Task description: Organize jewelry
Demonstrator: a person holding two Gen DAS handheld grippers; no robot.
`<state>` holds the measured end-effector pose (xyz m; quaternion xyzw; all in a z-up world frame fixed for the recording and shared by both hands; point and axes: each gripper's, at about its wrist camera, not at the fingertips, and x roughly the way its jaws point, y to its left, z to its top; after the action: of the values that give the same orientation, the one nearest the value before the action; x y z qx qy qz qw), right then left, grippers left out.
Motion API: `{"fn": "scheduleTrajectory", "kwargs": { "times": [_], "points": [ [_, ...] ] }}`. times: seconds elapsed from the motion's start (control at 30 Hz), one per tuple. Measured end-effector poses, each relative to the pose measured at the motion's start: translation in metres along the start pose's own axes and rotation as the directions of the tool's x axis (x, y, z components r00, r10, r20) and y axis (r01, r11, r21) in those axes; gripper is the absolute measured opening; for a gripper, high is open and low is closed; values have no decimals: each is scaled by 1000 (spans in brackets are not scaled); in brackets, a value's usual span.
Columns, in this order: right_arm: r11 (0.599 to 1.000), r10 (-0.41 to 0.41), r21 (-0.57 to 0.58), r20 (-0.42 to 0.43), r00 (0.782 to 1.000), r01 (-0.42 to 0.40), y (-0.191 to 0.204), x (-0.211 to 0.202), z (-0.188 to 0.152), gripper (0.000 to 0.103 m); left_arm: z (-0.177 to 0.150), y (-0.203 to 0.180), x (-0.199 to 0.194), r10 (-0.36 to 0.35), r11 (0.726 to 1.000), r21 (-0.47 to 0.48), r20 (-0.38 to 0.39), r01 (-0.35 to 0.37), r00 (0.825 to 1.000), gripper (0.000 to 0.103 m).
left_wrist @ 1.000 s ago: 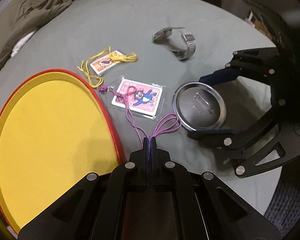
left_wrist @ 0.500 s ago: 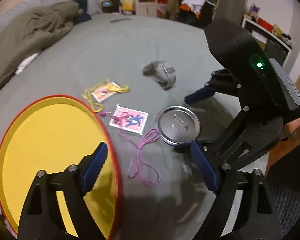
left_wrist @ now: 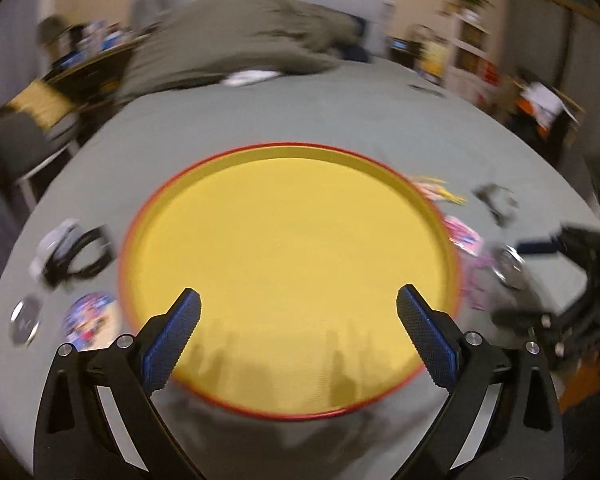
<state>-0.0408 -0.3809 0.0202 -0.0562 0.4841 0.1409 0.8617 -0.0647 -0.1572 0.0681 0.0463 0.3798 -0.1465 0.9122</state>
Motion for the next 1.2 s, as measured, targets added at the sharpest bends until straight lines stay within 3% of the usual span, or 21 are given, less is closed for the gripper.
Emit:
{"fn": "scheduleTrajectory", "kwargs": {
  "times": [0.1,0.4,0.63,0.8,1.0,1.2],
  "points": [
    [1000,9,3,-22,1000,-9,11,8,0,94,-9,35,-4,45,994,-94,-17,-47,999,97],
    [999,-43,1,-23,999,43,22,16,-3,94,-53,85,-9,155,973,-163,-73,-165,985,97],
    [987,-119,111,14,993,117,-6,22,-8,94,-74,109,4,161,956,-228,-121,-185,979,97],
    [963,-162,217,-16,987,161,-24,40,-12,94,-80,108,9,192,958,-197,-108,-210,976,98],
    [951,-273,158,39,961,264,-6,47,-15,95,-82,111,14,226,956,-162,-115,-243,967,98],
    [949,-280,168,65,958,266,-5,47,-19,95,-81,113,13,211,968,-115,-103,-222,972,98]
  ]
}}
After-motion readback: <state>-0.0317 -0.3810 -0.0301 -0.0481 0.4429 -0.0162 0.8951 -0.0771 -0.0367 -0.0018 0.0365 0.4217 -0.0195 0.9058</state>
